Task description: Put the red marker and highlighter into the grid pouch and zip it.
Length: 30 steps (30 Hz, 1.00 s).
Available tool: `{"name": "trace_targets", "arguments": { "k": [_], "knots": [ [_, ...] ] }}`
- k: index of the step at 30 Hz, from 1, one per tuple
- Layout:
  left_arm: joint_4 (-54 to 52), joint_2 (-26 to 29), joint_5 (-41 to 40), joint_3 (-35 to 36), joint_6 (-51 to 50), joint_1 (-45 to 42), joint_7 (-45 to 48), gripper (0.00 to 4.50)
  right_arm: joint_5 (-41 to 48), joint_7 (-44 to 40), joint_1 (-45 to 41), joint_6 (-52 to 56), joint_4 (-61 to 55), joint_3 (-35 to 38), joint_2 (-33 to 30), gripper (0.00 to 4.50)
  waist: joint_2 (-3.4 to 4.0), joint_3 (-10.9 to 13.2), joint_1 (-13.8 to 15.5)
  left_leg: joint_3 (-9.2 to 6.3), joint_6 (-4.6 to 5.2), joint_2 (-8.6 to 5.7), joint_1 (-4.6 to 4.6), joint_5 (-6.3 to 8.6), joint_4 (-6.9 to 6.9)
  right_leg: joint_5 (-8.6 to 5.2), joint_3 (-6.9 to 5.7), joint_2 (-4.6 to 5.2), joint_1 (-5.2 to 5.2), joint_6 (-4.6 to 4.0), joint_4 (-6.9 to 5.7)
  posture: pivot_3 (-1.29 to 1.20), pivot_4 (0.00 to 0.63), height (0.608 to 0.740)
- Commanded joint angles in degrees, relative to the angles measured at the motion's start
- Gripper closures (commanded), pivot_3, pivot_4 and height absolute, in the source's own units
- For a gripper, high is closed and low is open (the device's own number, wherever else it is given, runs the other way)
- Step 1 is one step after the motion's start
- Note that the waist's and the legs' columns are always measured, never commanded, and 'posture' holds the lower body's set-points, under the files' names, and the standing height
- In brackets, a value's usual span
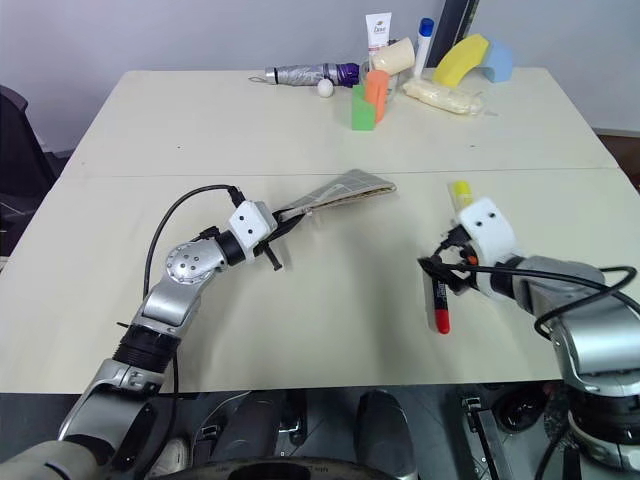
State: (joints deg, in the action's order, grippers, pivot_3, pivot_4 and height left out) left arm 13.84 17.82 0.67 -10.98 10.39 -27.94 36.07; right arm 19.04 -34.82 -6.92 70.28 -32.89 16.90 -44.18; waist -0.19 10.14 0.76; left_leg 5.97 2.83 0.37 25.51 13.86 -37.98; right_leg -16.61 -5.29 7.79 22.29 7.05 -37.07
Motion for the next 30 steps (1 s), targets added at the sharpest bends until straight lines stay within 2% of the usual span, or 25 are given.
{"name": "trace_targets", "arguments": {
  "k": [1,8,11,16,17,22,30],
  "knots": [
    [1.8,-1.2,-0.1,-0.4,3.5,-2.1,0.4,4.5,2.1,1.8,3.9,3.9,-5.8,4.3,2.5,0.54,0.0,0.0,0.0,0.0,0.01,0.0,0.0,0.0,0.0,0.0,0.01,0.0,0.0,0.0,0.0,0.0,0.15,0.74],
    [5.7,-3.0,-0.3,-1.1,6.2,-3.4,1.6,4.5,4.9,5.3,9.0,9.9,-11.4,5.4,9.7,0.54,0.0,0.0,0.0,0.0,0.06,0.01,0.0,0.03,-0.01,0.0,0.0,-0.03,-0.01,0.0,-0.01,0.0,0.15,0.74],
    [6.0,-3.3,-0.4,-1.1,6.5,-3.3,1.7,4.5,5.1,5.9,10.1,9.9,-12.0,3.7,9.5,1.37,0.0,0.0,0.0,-0.01,0.07,0.01,0.0,0.04,-0.01,0.0,0.0,-0.04,0.0,0.0,-0.01,0.0,0.15,0.74],
    [5.6,-3.4,-0.4,-0.9,6.5,-2.9,1.6,4.5,4.7,6.6,10.5,8.3,-11.5,2.6,7.5,4.04,-0.01,0.0,0.0,-0.01,0.09,0.01,-0.01,0.05,-0.01,0.0,0.0,-0.06,-0.01,0.0,-0.01,0.0,0.15,0.74],
    [5.4,-3.4,-0.5,-0.9,6.4,-2.7,1.6,4.5,4.4,6.5,10.3,7.4,-11.3,2.1,6.4,4.18,-0.01,0.0,0.0,-0.02,0.09,0.01,-0.01,0.05,-0.01,0.0,0.0,-0.06,-0.01,0.0,-0.01,0.0,0.15,0.74],
    [4.2,-3.4,-1.1,-0.7,5.8,-1.8,1.9,4.5,0.3,2.6,4.8,-7.5,-10.8,-2.5,-5.7,4.17,-0.01,0.0,-0.1,0.01,0.11,-0.01,-0.01,0.06,-0.03,0.0,0.01,-0.08,0.02,0.0,-0.01,0.0,0.15,0.74],
    [1.7,-3.6,-1.9,-0.8,4.5,-0.4,2.8,4.5,-1.5,1.8,-1.0,-13.5,-5.8,-6.7,-9.0,4.17,-0.04,0.0,0.0,0.02,0.1,-0.06,0.02,0.05,-0.06,0.0,-0.02,-0.09,-0.03,0.01,0.01,0.0,0.15,0.74]
  ]
}}
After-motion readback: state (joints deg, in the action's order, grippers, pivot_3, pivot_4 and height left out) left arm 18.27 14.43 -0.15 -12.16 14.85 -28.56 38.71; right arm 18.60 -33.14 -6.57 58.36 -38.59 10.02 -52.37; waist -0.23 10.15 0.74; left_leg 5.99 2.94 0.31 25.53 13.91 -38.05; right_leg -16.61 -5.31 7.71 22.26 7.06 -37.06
